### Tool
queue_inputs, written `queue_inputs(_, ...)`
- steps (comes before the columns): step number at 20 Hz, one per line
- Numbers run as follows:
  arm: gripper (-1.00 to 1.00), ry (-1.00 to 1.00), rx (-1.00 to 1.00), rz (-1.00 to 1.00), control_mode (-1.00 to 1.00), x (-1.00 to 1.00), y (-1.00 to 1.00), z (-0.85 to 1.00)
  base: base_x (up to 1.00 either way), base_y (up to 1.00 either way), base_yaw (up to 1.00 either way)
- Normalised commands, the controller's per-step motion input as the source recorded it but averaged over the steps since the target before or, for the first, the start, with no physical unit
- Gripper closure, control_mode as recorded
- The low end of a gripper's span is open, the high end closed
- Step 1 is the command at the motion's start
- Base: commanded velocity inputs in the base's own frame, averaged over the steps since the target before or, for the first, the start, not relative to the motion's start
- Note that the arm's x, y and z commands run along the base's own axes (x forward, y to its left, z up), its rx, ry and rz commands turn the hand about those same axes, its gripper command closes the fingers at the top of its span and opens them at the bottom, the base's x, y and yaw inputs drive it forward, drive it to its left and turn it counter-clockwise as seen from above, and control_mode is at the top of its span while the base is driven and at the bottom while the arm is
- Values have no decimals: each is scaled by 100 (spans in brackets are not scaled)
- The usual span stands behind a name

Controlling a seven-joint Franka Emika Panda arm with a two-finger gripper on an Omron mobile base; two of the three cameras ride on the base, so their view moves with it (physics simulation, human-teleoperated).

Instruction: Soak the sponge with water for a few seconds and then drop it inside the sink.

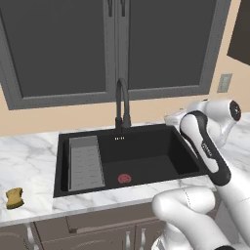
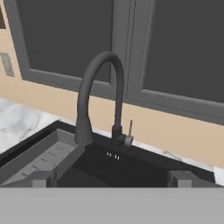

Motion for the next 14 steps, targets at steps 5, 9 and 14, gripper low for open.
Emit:
queue_inputs(5, -100, -19, 0, 6, -100, 0, 2, -17, 0, 0, 0)
queue_inputs(9, -100, -20, 0, 3, -100, 0, 2, -13, 0, 0, 0)
queue_inputs(14, -100, -16, 0, 4, -100, 0, 0, -8, 0, 0, 0)
